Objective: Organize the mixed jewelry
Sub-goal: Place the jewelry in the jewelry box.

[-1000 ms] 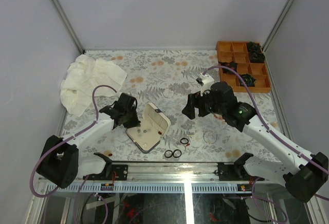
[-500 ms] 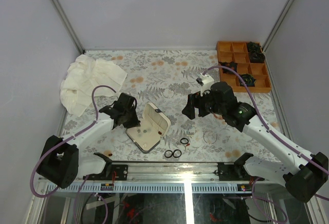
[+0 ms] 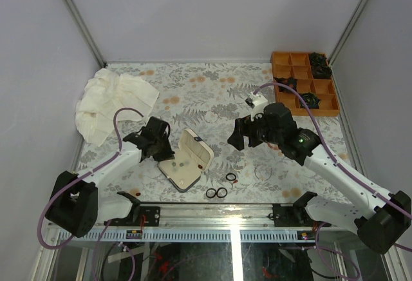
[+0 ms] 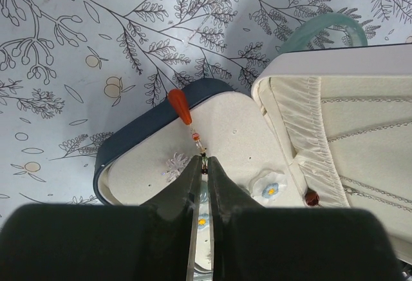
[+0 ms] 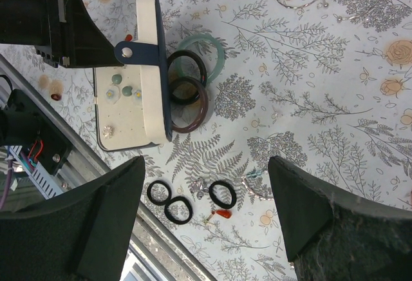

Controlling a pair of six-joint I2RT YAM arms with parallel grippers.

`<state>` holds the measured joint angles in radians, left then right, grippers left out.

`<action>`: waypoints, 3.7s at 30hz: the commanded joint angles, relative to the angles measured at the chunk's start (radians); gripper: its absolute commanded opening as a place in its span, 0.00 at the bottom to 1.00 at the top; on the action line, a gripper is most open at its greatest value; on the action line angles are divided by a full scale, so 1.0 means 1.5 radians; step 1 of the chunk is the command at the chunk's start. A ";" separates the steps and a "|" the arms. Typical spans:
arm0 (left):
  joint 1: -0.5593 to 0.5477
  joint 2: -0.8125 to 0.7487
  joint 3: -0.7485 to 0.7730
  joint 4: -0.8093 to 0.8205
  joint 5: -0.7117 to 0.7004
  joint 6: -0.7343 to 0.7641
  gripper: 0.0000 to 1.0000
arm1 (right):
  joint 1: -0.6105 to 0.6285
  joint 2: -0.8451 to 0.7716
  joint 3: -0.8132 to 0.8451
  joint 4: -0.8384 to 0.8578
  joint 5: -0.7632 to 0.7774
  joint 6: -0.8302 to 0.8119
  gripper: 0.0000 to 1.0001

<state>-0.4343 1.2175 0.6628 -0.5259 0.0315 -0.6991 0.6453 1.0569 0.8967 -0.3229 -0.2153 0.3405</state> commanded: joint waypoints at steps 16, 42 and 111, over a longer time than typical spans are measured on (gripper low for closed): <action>0.009 -0.036 0.017 0.082 0.101 -0.023 0.03 | -0.005 -0.008 -0.001 0.031 -0.011 0.002 0.84; 0.001 -0.085 -0.024 0.044 0.192 -0.050 0.04 | -0.005 -0.003 -0.007 0.042 -0.026 0.006 0.84; -0.181 -0.070 -0.082 0.125 0.104 -0.211 0.04 | -0.005 -0.011 -0.012 0.047 -0.040 0.008 0.84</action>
<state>-0.6960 1.1145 0.5610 -0.4213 0.2119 -0.9737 0.6449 1.0557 0.8772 -0.3012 -0.2550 0.3481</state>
